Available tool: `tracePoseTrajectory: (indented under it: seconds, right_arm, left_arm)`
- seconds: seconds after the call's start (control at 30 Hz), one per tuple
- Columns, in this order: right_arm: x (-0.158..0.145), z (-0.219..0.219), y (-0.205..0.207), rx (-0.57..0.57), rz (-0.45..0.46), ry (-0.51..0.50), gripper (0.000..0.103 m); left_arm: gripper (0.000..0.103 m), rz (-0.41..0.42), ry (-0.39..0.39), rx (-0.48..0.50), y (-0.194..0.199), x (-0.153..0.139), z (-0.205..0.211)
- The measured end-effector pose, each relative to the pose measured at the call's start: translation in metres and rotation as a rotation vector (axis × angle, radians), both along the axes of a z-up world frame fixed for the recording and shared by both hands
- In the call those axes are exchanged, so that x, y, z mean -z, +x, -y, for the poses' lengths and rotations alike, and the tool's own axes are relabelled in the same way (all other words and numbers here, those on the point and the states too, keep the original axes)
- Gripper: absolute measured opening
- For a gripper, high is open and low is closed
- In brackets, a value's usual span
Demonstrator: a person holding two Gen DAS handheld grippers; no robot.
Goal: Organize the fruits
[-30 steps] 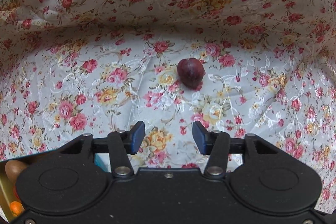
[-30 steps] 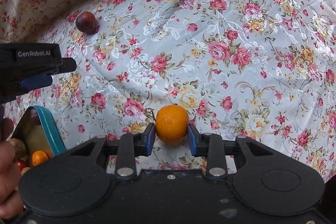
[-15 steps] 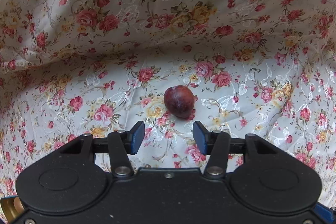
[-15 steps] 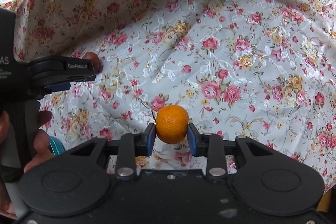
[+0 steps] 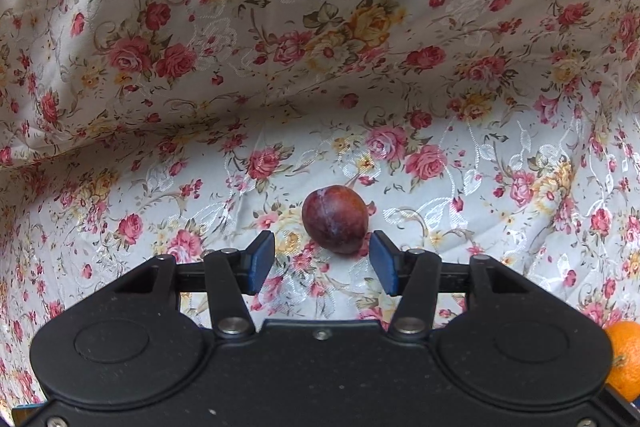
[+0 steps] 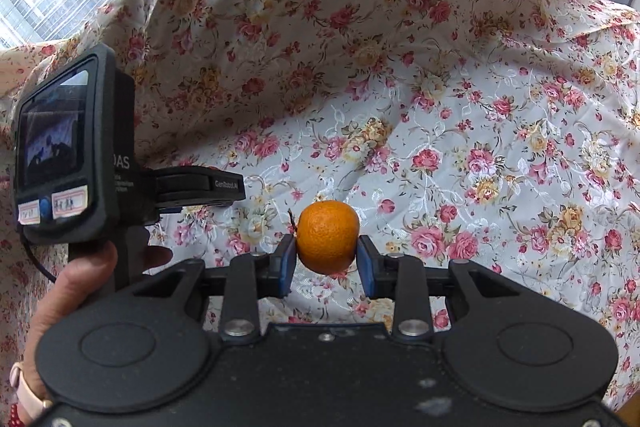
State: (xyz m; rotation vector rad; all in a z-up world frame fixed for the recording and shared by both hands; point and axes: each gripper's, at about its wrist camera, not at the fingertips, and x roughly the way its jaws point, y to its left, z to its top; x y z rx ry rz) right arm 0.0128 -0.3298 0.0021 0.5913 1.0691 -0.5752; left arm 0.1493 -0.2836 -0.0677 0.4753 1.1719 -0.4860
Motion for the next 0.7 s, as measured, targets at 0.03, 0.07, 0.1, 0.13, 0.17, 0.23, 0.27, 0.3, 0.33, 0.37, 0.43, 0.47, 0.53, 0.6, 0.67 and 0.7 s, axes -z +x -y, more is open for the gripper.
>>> tracePoseTrajectory:
  seconds: [0.03, 0.07, 0.1, 0.13, 0.17, 0.23, 0.27, 0.3, 0.33, 0.37, 0.43, 0.47, 0.53, 0.6, 0.67, 0.7]
  right_arm:
    - [0.000, 0.000, 0.000, -0.001, 0.000, 0.001, 0.034]
    - [0.001, 0.000, 0.000, 0.000, 0.001, 0.001, 0.034]
    - [0.001, 0.001, -0.001, -0.001, 0.005, 0.001, 0.034]
    - [0.001, 0.001, -0.001, -0.001, 0.009, 0.002, 0.034]
    - [0.000, 0.000, -0.001, 0.000, 0.012, 0.002, 0.034]
    - [0.000, 0.001, -0.002, 0.002, 0.019, 0.003, 0.034]
    - [0.000, 0.002, -0.002, 0.003, 0.022, 0.005, 0.034]
    - [-0.001, 0.002, -0.003, 0.005, 0.025, 0.007, 0.034]
    - [-0.001, 0.002, -0.003, 0.006, 0.026, 0.009, 0.034]
    - [-0.001, 0.003, -0.004, 0.006, 0.026, 0.011, 0.034]
    - [0.001, 0.004, -0.004, 0.010, 0.020, 0.016, 0.034]
    - [0.001, 0.004, -0.004, 0.015, 0.017, 0.019, 0.034]
    - [0.002, 0.006, -0.004, 0.019, 0.010, 0.027, 0.034]
    - [0.003, 0.008, -0.004, 0.026, 0.002, 0.036, 0.034]
    - [0.004, 0.009, -0.004, 0.032, -0.005, 0.039, 0.034]
    - [0.003, 0.009, -0.005, 0.032, -0.008, 0.039, 0.034]
  left_arm:
    - [0.059, -0.001, 0.006, 0.003, 0.001, 0.002, 0.002]
    - [0.059, 0.000, 0.010, 0.006, 0.001, 0.003, 0.002]
    - [0.059, 0.002, 0.010, 0.006, 0.001, 0.005, 0.001]
    - [0.059, 0.003, 0.004, 0.006, 0.002, 0.005, 0.002]
    - [0.059, 0.004, 0.000, 0.005, 0.002, 0.005, 0.002]
    - [0.054, 0.001, -0.020, 0.006, 0.003, 0.004, 0.000]
    - [0.051, -0.006, -0.031, 0.007, 0.003, 0.004, 0.001]
    - [0.041, -0.019, -0.051, 0.011, 0.004, 0.005, -0.001]
    - [0.041, -0.023, -0.059, 0.008, 0.004, 0.005, -0.001]
    - [0.040, -0.018, -0.061, 0.006, 0.004, 0.006, -0.002]
    - [0.040, -0.007, -0.059, 0.012, 0.002, 0.006, -0.002]
    - [0.039, -0.002, -0.055, 0.015, 0.001, 0.005, -0.002]
    - [0.038, 0.002, -0.052, 0.009, -0.001, 0.003, -0.002]
    - [0.037, -0.009, -0.058, -0.008, -0.006, 0.001, -0.007]
    - [0.033, -0.012, -0.064, -0.017, -0.009, -0.004, -0.012]
    - [0.026, -0.008, -0.063, -0.017, -0.012, -0.008, -0.017]
